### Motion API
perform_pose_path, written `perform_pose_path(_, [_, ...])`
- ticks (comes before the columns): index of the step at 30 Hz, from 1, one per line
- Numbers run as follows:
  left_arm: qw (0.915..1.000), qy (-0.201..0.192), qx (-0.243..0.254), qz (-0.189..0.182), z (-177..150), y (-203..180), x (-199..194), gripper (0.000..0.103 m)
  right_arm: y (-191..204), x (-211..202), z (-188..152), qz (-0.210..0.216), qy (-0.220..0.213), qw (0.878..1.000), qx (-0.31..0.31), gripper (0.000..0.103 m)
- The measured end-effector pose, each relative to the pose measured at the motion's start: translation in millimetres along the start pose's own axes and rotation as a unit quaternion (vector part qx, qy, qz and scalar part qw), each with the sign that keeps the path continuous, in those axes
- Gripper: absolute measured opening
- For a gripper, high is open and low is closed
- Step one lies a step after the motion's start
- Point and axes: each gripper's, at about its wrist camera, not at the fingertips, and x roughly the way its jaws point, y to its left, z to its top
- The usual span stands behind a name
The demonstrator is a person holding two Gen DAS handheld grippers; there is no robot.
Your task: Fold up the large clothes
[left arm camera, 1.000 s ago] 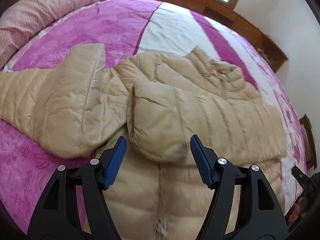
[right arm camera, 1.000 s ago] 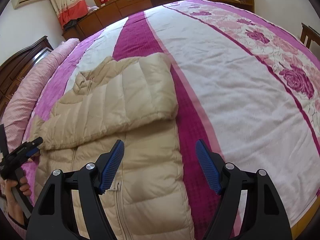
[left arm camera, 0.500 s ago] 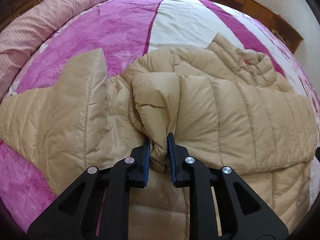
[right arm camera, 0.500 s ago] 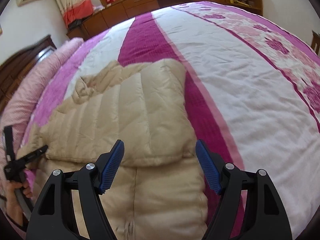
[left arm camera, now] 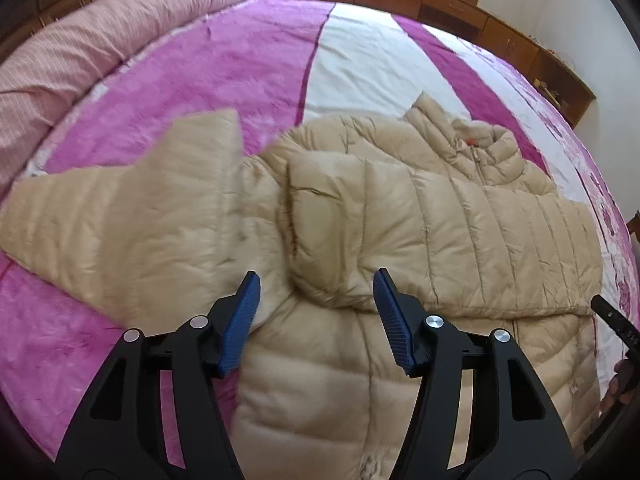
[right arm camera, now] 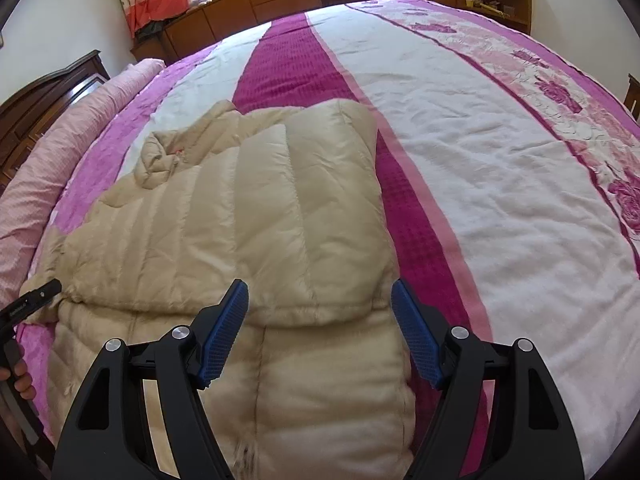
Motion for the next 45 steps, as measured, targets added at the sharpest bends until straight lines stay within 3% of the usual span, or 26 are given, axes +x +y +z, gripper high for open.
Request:
perform_pose_path(5, [0.9997,-0.013,-0.015,0.017,-5,21,-21,0.059,13,-31,-14,0.008,-0.004,1.000,-0.014,0.073])
perform_pose_path(11, [0.9967,-0.017,-0.053,0.059,-12,76,-30,0.061,29,-65,-37,0.023,-0.009,0.999,-0.038,0.077])
perform_pose_path(18, [0.9823,-0.005,-0.155,0.105,-26,163,-15,0.061,34,-83,-65,0.022,0.006,0.999,-0.042,0.077])
perform_pose_path(23, [0.9662,0.002,-0.239,0.097,-35,211,2,0.061,32,-88,-81,0.009,0.015,0.999,-0.037,0.077])
perform_pose_path(27, [0.9555,-0.007,-0.287,0.067,-38,232,15,0.062,29,-87,-90,-0.001,0.023,0.999,-0.033,0.077])
perform_pose_path(32, [0.9503,-0.024,-0.306,0.053,-33,238,27,0.068,29,-85,-95,-0.007,0.026,0.999,-0.024,0.077])
perform_pose_path(37, [0.9522,-0.029,-0.298,0.063,-24,240,34,0.068,32,-84,-96,-0.009,0.025,0.999,-0.027,0.077])
perform_pose_path(38, [0.9542,-0.029,-0.288,0.074,-23,237,35,0.065,32,-83,-96,-0.008,0.026,0.999,-0.026,0.077])
perform_pose_path(41, [0.9596,-0.028,-0.264,0.093,-23,233,33,0.041,33,-81,-98,-0.006,0.029,0.999,-0.025,0.077])
perform_pose_path(43, [0.9633,-0.030,-0.251,0.089,-23,233,30,0.019,33,-80,-99,-0.003,0.030,0.999,-0.024,0.077])
perform_pose_path(45, [0.9654,-0.034,-0.244,0.086,-25,231,21,0.011,35,-80,-99,-0.001,0.029,0.999,-0.025,0.077])
